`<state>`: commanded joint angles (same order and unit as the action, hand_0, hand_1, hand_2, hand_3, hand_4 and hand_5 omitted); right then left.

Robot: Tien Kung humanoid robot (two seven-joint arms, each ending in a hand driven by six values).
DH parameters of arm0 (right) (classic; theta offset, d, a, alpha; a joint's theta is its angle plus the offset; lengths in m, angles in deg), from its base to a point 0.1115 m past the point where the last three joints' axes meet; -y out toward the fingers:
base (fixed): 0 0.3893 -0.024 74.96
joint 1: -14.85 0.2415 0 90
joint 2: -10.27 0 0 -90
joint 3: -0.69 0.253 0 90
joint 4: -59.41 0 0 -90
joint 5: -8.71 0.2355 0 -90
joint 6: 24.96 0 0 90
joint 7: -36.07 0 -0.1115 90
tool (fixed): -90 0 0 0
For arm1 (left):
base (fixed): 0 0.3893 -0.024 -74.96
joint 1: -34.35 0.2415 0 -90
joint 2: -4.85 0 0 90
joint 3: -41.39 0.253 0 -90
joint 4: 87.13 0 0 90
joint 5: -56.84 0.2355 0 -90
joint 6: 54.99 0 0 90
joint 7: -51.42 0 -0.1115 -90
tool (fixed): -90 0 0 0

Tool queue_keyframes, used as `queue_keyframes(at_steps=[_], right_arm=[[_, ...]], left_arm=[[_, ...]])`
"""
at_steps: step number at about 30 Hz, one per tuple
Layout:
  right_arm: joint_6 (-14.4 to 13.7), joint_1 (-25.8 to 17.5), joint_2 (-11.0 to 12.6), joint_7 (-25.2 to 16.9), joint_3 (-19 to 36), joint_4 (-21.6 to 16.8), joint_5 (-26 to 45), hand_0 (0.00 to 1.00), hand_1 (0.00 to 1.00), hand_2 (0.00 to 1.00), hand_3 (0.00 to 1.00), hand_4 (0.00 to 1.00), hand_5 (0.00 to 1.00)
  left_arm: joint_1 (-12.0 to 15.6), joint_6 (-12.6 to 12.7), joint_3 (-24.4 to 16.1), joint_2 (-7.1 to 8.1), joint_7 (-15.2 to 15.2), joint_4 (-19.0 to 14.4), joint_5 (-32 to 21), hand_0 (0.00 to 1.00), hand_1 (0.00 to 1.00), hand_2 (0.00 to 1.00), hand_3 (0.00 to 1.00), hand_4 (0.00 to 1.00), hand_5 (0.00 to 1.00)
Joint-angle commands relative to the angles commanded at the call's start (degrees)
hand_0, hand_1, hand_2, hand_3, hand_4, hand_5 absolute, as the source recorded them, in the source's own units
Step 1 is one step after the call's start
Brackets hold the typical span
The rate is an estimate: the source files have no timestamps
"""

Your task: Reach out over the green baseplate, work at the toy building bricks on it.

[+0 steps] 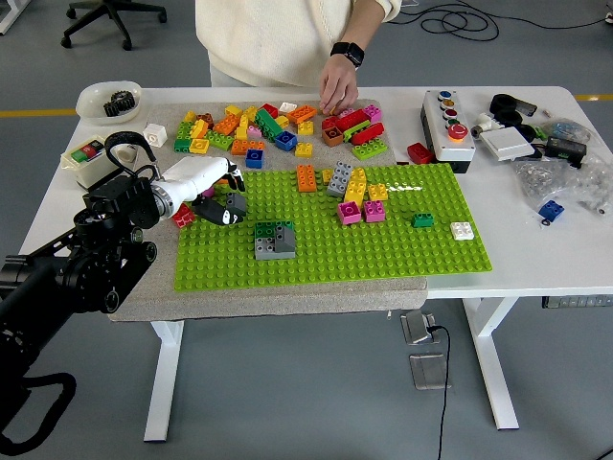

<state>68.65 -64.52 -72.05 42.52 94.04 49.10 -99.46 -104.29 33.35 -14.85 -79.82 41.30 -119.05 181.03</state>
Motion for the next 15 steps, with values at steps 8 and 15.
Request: queue_keyframes(at_steps=[8,15], right_arm=[[0.0,0.1,0.0,0.0,0.0,0.0,0.1,0.74,0.644,0.679,0.604,0.819,0.531],[0.0,0.0,0.0,0.0,0.0,0.0,0.0,0.74,0.644,0.679,0.604,0.818,0.53]], left_arm=[[-0.2,0.3,0.2,-0.1,-0.8,0.7,-0.9,0.802,0.78,0.702,0.662,0.845,0.244],[-0.1,0.3,0.7,-0.12,-1.4,1.3,-1.4,0.802,0.786,0.714,0.675,0.84,0.24]])
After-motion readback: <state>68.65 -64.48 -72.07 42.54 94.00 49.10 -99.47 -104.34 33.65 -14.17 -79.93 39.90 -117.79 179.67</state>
